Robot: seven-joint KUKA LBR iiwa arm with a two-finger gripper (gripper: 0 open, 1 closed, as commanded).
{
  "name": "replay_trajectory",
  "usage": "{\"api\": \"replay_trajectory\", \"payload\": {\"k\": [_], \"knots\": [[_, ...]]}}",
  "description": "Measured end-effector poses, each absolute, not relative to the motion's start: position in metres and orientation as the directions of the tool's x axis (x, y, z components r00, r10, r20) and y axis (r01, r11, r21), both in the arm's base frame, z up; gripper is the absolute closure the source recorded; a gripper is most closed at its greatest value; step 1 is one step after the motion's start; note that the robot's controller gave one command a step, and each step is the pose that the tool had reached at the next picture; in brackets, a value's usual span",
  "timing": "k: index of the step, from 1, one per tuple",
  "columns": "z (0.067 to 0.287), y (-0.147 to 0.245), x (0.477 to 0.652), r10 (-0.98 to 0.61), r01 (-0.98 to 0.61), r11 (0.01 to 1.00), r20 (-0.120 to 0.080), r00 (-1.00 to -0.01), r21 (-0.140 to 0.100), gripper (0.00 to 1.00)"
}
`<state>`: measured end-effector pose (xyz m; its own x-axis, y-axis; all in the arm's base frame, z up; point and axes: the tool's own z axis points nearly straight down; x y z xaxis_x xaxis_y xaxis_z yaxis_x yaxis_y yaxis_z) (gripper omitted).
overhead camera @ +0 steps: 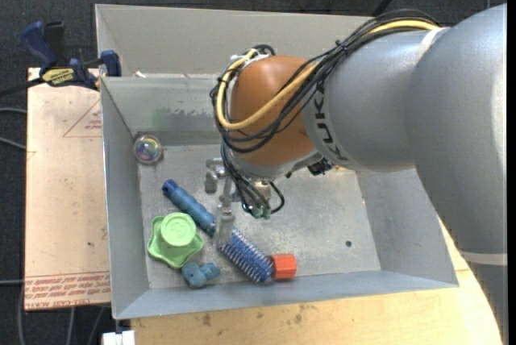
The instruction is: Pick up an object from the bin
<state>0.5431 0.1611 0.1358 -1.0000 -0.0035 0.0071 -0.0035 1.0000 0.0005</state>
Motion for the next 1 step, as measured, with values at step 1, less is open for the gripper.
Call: {"api": "replay_trajectory", "payload": {"k": [1], "knots": [[0.0654,0.156,0.569,0.016,0.016,1.0,0.005,-1.0,0.001,0.0]]}}
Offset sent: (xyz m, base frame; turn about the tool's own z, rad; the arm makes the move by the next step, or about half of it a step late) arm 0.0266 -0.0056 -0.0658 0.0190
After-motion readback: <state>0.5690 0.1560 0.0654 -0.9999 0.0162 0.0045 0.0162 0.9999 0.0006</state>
